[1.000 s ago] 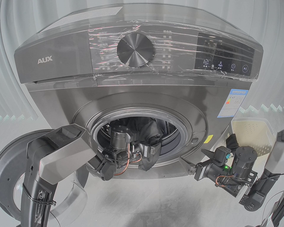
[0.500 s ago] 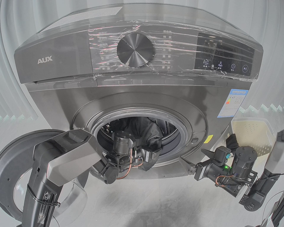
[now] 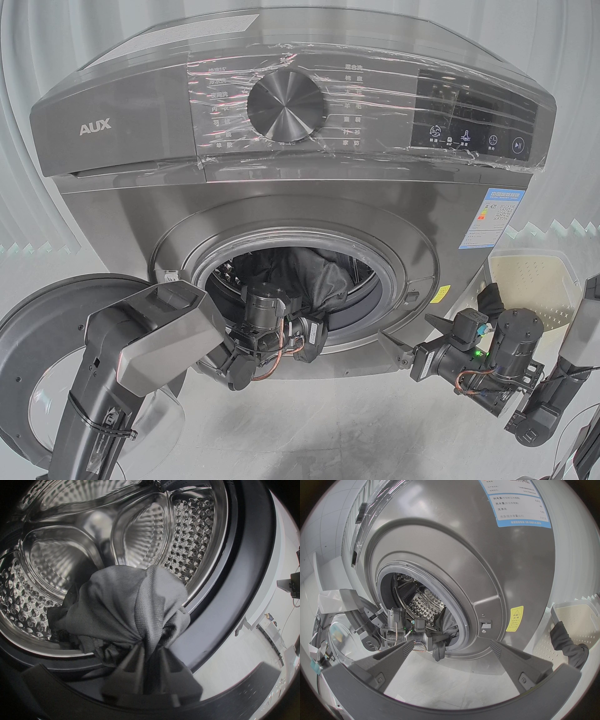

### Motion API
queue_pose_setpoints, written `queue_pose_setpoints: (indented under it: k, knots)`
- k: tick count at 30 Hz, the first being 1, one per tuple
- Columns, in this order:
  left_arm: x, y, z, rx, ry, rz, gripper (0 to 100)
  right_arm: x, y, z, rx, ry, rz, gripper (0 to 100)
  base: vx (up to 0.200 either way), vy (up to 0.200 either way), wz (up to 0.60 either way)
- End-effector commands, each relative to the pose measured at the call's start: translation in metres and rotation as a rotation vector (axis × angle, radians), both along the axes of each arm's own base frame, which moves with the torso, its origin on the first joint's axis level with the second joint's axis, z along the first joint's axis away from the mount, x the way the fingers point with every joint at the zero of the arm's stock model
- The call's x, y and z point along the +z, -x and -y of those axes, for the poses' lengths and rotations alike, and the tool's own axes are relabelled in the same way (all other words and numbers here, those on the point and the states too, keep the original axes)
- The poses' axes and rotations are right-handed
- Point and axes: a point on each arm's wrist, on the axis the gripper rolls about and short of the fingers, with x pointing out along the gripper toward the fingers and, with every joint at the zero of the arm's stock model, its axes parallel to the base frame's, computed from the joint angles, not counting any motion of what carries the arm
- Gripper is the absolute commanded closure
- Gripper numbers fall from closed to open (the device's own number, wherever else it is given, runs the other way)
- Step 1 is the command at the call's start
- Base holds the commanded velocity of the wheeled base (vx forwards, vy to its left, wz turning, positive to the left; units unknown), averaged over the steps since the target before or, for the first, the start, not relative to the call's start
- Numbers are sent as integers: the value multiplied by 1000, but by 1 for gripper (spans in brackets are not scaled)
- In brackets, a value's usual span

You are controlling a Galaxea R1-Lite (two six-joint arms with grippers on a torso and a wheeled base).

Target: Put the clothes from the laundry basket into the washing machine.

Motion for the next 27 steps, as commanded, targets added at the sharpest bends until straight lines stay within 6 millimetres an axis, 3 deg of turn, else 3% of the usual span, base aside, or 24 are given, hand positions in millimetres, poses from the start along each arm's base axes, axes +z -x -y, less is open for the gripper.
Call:
queue_pose_setpoints:
  k: [1,5,9,15,27]
  knots:
    - [-5,-3,1,2,1,-4,100,0,0,0,0,-1,1,0,0,0,0]
    - [6,-11,1,14,35,34,100,0,0,0,0,0,0,0,0,0,0]
    - [40,-40,-7,122,111,173,100,0,0,-1,2,0,0,0,0,0,0]
    - [69,-61,-15,195,181,274,100,0,1,-1,6,1,-1,0,0,0,0]
    - [73,-83,-17,265,229,349,100,-1,1,-1,5,1,-4,0,0,0,0]
